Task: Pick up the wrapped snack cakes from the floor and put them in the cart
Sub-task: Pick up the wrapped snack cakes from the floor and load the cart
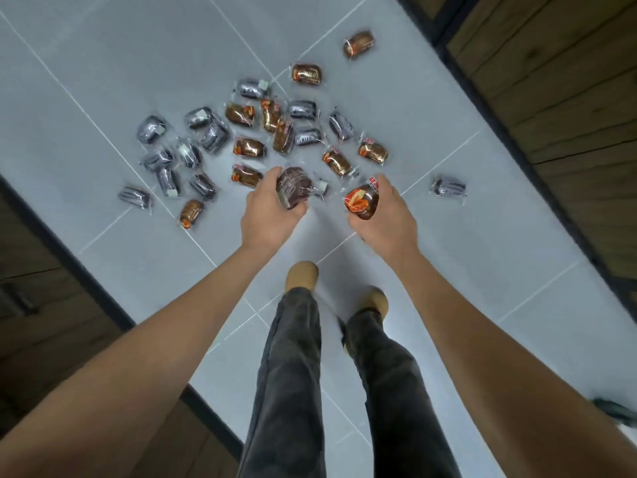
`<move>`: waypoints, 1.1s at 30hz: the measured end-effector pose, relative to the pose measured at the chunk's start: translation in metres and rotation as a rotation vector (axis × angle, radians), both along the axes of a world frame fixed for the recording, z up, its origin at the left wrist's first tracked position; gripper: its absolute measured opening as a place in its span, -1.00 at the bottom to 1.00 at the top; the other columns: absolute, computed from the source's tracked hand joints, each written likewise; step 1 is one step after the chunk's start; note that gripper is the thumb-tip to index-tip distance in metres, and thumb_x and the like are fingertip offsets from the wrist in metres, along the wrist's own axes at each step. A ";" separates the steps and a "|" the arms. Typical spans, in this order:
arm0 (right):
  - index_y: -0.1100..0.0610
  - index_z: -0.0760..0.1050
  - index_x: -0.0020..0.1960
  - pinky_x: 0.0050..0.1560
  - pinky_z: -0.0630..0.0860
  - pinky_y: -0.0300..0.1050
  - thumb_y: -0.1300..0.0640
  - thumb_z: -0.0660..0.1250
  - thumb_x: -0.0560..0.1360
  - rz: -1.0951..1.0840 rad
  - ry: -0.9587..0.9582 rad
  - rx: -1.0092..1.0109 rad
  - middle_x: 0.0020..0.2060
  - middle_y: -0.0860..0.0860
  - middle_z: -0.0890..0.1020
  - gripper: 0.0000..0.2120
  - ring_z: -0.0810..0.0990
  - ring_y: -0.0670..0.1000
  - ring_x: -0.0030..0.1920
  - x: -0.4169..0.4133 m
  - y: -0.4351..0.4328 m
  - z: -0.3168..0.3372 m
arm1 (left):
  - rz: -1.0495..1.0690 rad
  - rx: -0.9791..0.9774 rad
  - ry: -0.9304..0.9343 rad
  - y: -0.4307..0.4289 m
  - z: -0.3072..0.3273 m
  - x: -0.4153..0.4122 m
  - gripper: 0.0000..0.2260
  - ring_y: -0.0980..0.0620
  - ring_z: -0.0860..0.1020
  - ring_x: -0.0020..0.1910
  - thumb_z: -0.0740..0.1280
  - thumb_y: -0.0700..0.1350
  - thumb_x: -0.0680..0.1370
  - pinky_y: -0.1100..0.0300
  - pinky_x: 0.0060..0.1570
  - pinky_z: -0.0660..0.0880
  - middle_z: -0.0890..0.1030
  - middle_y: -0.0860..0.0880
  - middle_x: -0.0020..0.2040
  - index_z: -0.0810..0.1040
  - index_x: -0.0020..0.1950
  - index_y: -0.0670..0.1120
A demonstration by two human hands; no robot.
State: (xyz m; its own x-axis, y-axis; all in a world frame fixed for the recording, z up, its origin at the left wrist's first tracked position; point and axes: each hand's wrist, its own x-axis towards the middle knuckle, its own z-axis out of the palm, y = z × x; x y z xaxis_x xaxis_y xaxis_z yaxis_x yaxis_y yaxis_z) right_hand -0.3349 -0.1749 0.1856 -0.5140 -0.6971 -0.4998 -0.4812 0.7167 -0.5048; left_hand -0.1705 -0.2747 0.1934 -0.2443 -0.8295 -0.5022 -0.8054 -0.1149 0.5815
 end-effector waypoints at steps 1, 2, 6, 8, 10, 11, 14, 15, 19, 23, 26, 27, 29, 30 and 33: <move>0.00 0.19 0.44 0.16 0.46 0.01 -0.12 0.43 0.37 -0.029 0.006 -0.015 0.22 0.03 0.52 -0.26 0.50 0.09 0.21 -0.005 0.002 0.023 | -0.011 -0.005 0.028 -0.002 0.022 -0.005 -0.50 -0.07 0.54 0.10 0.42 0.07 0.39 -0.08 0.07 0.51 0.56 0.08 0.12 0.34 0.27 0.11; 0.00 0.21 0.42 0.12 0.47 0.00 -0.11 0.43 0.37 -0.064 0.007 -0.028 0.17 0.03 0.54 -0.29 0.52 0.09 0.17 -0.010 0.003 0.045 | -0.024 -0.005 0.049 -0.003 0.044 -0.012 -0.50 -0.09 0.58 0.02 0.43 0.07 0.38 -0.07 0.01 0.54 0.58 0.08 0.08 0.33 0.27 0.10; 0.00 0.25 0.40 0.07 0.50 -0.02 -0.11 0.44 0.37 -0.219 0.036 -0.088 0.14 0.03 0.57 -0.31 0.55 0.08 0.14 -0.028 0.023 0.121 | -0.144 -0.043 0.127 -0.008 0.114 -0.041 -0.46 0.09 0.53 -0.03 0.46 0.05 0.40 0.18 -0.06 0.43 0.52 0.18 0.01 0.33 0.30 0.04; -0.01 0.25 0.41 0.10 0.49 -0.02 -0.10 0.44 0.37 -0.306 0.047 -0.128 0.16 0.03 0.56 -0.31 0.54 0.08 0.16 -0.035 0.037 0.155 | -0.241 -0.073 0.162 -0.008 0.146 -0.059 -0.45 0.11 0.47 0.05 0.46 0.05 0.41 0.20 -0.01 0.37 0.49 0.16 0.06 0.33 0.32 0.01; -0.02 0.26 0.41 0.09 0.49 -0.04 -0.09 0.44 0.36 -0.397 0.066 -0.167 0.16 0.02 0.56 -0.32 0.54 0.08 0.15 -0.042 0.056 0.187 | -0.352 -0.070 0.190 -0.004 0.176 -0.079 -0.45 0.06 0.49 0.13 0.45 0.06 0.41 0.17 0.06 0.39 0.51 0.11 0.14 0.33 0.32 0.02; -0.02 0.27 0.40 0.07 0.49 -0.07 -0.08 0.44 0.36 -0.440 0.077 -0.184 0.15 0.01 0.57 -0.32 0.54 0.07 0.14 -0.046 0.066 0.202 | -0.403 -0.068 0.203 -0.001 0.190 -0.090 -0.46 0.04 0.49 0.14 0.45 0.07 0.40 0.18 0.06 0.38 0.52 0.09 0.14 0.33 0.31 0.03; -0.05 0.33 0.34 -0.05 0.40 -0.19 -0.06 0.44 0.34 -0.575 0.114 -0.230 0.07 -0.06 0.59 -0.39 0.56 0.01 0.07 -0.055 0.104 0.241 | -0.547 -0.080 0.229 0.020 0.228 -0.123 -0.48 0.01 0.51 0.11 0.44 0.08 0.40 0.20 0.00 0.35 0.54 0.06 0.11 0.34 0.29 0.03; -0.07 0.36 0.31 -0.07 0.39 -0.19 -0.06 0.44 0.33 -0.624 0.126 -0.248 0.04 -0.09 0.60 -0.42 0.56 0.00 0.05 -0.058 0.118 0.253 | -0.596 -0.079 0.239 0.030 0.239 -0.134 -0.49 0.00 0.51 0.10 0.44 0.08 0.40 0.19 -0.01 0.35 0.54 0.07 0.11 0.34 0.28 0.03; -0.10 0.40 0.18 -0.07 0.48 -0.09 -0.07 0.44 0.29 -0.787 0.174 -0.313 -0.10 -0.15 0.57 -0.51 0.56 0.00 -0.06 -0.057 0.183 0.291 | -0.811 -0.079 0.255 0.088 0.275 -0.167 -0.57 0.06 0.51 -0.01 0.43 0.11 0.39 0.17 -0.06 0.38 0.50 0.17 -0.02 0.37 0.19 0.11; -0.13 0.36 0.20 -0.17 0.47 -0.18 -0.15 0.43 0.28 -0.915 0.242 -0.304 -0.06 -0.15 0.57 -0.48 0.54 -0.07 -0.08 -0.048 0.258 0.312 | -0.990 -0.078 0.268 0.162 0.302 -0.182 -0.62 0.34 0.50 -0.29 0.43 0.14 0.36 0.24 -0.26 0.35 0.50 0.27 -0.18 0.30 0.05 0.20; -0.12 0.37 0.19 -0.04 0.55 -0.09 -0.18 0.42 0.28 -1.039 0.263 -0.295 -0.04 -0.15 0.54 -0.48 0.54 -0.05 -0.04 -0.037 0.320 0.323 | -1.094 -0.049 0.286 0.222 0.315 -0.190 -0.61 0.21 0.53 -0.16 0.42 0.15 0.35 0.17 -0.14 0.46 0.55 0.19 -0.08 0.33 0.08 0.18; -0.12 0.37 0.16 -0.04 0.56 -0.08 -0.19 0.41 0.28 -1.076 0.274 -0.291 -0.05 -0.15 0.53 -0.50 0.54 -0.05 -0.05 -0.032 0.341 0.327 | -1.127 -0.043 0.289 0.243 0.317 -0.191 -0.60 0.13 0.54 -0.10 0.42 0.15 0.35 0.13 -0.09 0.49 0.56 0.16 -0.04 0.33 0.09 0.18; -0.13 0.35 0.09 -0.08 0.53 -0.10 -0.19 0.41 0.29 -1.128 0.298 -0.280 -0.08 -0.14 0.52 -0.55 0.53 -0.05 -0.08 -0.022 0.385 0.334 | -1.196 -0.039 0.295 0.288 0.321 -0.193 -0.60 0.10 0.54 -0.08 0.42 0.16 0.35 0.12 -0.09 0.49 0.55 0.17 -0.04 0.32 0.07 0.19; -0.14 0.34 0.06 -0.11 0.51 -0.12 -0.19 0.41 0.29 -1.148 0.306 -0.275 -0.10 -0.13 0.52 -0.58 0.53 -0.05 -0.09 -0.017 0.408 0.337 | -1.230 -0.035 0.298 0.312 0.323 -0.194 -0.61 0.12 0.54 -0.10 0.42 0.17 0.35 0.13 -0.10 0.50 0.54 0.19 -0.07 0.31 0.06 0.21; -0.12 0.35 0.04 -0.10 0.50 -0.10 -0.16 0.42 0.31 -1.195 0.303 -0.269 -0.10 -0.11 0.54 -0.60 0.55 -0.03 -0.09 -0.003 0.477 0.350 | -1.327 -0.015 0.306 0.387 0.327 -0.193 -0.64 0.17 0.53 -0.14 0.43 0.17 0.36 0.09 -0.09 0.54 0.49 0.27 -0.19 0.30 -0.01 0.22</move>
